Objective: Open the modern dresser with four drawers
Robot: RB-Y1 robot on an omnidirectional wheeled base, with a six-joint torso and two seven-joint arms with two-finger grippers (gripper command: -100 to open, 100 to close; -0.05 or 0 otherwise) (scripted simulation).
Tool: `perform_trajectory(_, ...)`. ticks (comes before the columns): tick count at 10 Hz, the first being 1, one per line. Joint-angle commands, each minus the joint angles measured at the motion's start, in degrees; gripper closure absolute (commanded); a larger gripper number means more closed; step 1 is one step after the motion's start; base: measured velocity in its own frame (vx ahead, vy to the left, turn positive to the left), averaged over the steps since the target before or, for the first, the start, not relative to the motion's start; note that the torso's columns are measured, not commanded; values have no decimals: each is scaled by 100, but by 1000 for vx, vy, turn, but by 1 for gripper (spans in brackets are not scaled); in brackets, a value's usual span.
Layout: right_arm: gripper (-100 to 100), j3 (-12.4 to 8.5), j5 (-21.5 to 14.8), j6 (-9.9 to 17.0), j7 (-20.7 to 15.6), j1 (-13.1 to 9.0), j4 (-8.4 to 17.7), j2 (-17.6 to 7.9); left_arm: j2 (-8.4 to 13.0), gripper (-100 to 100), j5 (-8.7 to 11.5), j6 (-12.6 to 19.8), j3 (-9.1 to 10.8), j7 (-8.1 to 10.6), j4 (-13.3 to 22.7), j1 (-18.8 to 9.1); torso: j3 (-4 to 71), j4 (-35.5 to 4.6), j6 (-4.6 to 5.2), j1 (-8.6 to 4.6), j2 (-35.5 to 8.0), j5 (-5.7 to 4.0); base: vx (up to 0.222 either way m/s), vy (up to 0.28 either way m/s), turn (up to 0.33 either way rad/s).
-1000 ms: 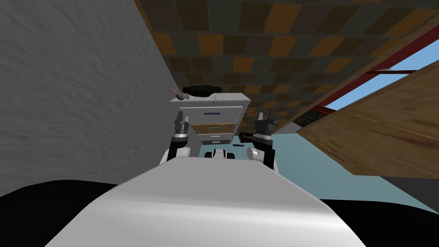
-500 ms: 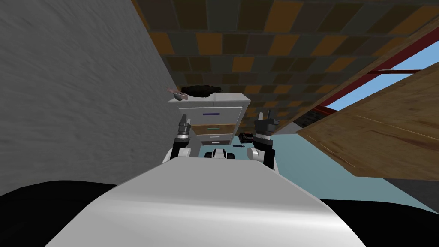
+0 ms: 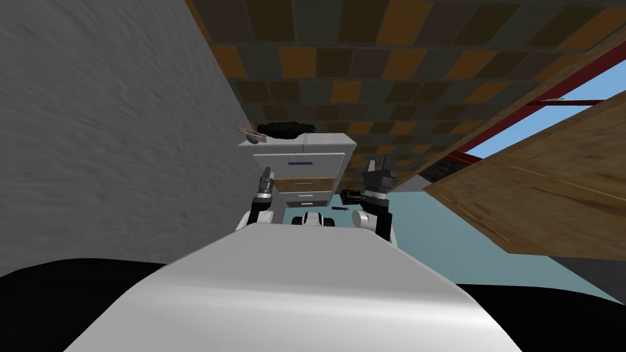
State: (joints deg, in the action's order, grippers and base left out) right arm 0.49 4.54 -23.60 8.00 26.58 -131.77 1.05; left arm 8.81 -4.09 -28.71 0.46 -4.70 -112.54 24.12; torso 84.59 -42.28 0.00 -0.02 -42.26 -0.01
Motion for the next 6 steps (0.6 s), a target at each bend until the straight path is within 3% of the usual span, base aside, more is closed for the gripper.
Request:
perform_trajectory(1,0,0,0,0,0,0,0,0,52,-100,-10,-148,12,-8,395,-86,-2,-1,-1,2,-3,0,22,-17,5)
perform_trajectory(6,0,0,0,0,0,0,0,0,130,-100,-33,-409,28,-29,1048,-249,-3,-1,0,3,-5,1,17,-14,5)
